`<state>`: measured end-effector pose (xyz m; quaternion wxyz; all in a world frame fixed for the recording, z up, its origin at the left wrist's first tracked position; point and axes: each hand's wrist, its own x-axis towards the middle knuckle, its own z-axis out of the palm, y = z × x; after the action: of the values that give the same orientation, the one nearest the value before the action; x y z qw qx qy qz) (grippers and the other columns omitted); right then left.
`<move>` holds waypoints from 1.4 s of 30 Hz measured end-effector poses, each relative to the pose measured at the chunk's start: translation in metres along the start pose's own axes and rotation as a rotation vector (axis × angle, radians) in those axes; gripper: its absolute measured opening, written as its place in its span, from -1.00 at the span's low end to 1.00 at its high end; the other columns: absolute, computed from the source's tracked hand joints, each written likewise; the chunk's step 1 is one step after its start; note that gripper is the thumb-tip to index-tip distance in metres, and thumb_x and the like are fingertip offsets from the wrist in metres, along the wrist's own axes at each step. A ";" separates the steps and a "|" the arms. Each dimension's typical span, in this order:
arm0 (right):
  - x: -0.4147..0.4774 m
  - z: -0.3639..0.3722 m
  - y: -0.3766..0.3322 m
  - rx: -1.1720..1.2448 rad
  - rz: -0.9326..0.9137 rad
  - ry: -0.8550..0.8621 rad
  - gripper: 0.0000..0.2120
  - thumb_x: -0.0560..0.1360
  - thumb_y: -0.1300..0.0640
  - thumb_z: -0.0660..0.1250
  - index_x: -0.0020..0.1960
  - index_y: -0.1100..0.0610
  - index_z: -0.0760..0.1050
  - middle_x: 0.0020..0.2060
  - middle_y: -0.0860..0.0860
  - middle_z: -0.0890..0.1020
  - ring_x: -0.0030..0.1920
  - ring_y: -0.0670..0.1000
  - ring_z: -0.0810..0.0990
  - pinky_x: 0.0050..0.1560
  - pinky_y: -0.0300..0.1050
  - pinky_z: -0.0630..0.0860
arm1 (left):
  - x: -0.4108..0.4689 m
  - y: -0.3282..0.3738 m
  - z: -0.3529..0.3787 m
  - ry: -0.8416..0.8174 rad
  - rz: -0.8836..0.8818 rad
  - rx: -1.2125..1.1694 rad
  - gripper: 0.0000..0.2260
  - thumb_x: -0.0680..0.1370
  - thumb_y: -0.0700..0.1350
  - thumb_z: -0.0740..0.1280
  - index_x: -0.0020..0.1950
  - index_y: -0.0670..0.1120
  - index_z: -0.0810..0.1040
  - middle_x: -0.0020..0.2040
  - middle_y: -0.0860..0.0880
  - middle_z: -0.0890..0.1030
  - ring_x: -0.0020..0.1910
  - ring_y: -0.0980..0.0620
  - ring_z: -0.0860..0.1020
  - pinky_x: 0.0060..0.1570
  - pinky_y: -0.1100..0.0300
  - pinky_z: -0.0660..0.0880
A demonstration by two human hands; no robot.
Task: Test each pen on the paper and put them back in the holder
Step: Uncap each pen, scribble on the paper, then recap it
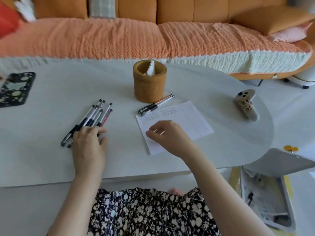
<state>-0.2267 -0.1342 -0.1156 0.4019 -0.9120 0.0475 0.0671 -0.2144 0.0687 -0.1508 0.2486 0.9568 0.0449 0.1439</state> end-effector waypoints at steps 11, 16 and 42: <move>0.009 0.010 0.003 0.172 0.015 0.052 -0.78 0.51 0.00 0.31 0.02 0.12 0.57 -0.16 0.04 0.67 -0.21 0.03 0.64 -0.12 0.05 0.60 | 0.002 0.008 -0.005 0.070 0.029 -0.211 -0.79 0.44 -0.34 0.37 0.04 -0.15 0.54 -0.02 -0.10 0.60 -0.10 -0.01 0.54 -0.03 0.16 0.46; 0.014 0.005 -0.017 0.438 0.004 -0.055 -0.67 0.53 -0.10 0.29 0.10 0.14 0.54 -0.33 -0.01 0.63 -0.45 -0.08 0.50 -0.39 -0.20 0.50 | 0.000 0.041 -0.015 0.014 0.127 -0.606 -0.77 0.43 -0.30 0.41 0.03 -0.06 0.54 -0.06 0.01 0.59 -0.10 0.20 0.56 -0.11 0.44 0.48; 0.062 0.002 -0.003 0.687 -0.126 0.036 -0.72 0.62 0.16 0.18 -0.21 0.23 0.51 -0.45 0.11 0.52 -0.53 -0.04 0.35 -0.45 -0.26 0.31 | 0.041 0.065 0.033 -0.455 0.131 -0.672 -0.77 0.59 -0.11 0.17 -0.26 0.03 0.46 -0.49 0.16 0.40 -0.42 0.16 0.34 -0.39 0.34 0.23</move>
<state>-0.1647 -0.1327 -0.1242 0.6878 -0.7256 0.0179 0.0061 -0.1643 0.0029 -0.1358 0.5412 0.8306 -0.1217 -0.0491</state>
